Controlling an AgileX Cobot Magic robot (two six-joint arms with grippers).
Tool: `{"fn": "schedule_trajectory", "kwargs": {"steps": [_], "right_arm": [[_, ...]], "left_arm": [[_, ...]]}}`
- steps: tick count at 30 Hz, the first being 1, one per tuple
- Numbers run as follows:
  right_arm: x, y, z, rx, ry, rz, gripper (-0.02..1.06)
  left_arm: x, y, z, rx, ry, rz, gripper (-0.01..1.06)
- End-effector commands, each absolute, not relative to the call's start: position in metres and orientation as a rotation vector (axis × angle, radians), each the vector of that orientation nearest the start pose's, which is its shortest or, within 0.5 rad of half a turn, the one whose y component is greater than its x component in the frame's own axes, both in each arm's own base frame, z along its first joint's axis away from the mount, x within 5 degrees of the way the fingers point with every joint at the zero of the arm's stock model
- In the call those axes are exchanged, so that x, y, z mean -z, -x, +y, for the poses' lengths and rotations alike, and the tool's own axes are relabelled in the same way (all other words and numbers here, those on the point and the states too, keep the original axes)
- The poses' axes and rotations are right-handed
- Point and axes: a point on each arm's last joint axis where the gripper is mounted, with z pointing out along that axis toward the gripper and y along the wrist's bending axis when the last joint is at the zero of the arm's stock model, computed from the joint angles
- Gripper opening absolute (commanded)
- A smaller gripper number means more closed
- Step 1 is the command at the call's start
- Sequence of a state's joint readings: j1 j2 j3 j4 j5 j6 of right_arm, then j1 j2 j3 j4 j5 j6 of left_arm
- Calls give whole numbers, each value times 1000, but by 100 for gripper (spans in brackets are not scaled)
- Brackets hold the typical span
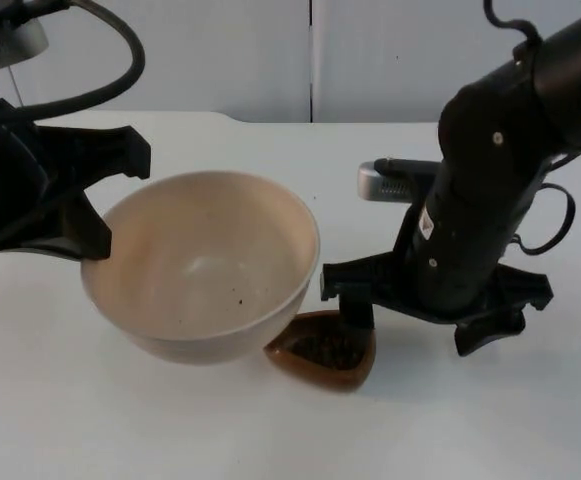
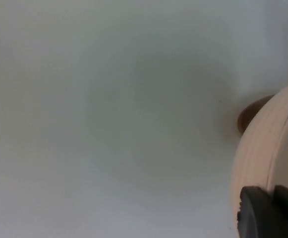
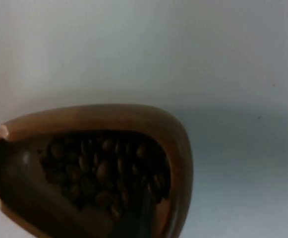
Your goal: Pick up the bowl with the left hand and pour the coffee beans from the cup into the bowl with the right hand.
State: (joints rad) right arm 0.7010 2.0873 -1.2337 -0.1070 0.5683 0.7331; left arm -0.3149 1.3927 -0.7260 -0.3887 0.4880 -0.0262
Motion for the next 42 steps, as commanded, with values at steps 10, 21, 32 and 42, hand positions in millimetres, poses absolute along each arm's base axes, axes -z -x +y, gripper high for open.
{"fn": "schedule_trajectory", "kwargs": {"steps": [10,21,32,42], "right_arm": [[-92,-302,252,-167,77,2912,82],[-87,-302,252,-157,100,2915,74],[-88,-303,252,-145,127,2903,34],[-88,-304,252,-147,146,2893,2]], "left_arm": [[-214,-237,-94,486,40,2649,0],[-214,-237,-94,489,44,2647,0],[-214,-237,-94,495,50,2647,0],[-214,-237,-94,495,50,2647,0]]}}
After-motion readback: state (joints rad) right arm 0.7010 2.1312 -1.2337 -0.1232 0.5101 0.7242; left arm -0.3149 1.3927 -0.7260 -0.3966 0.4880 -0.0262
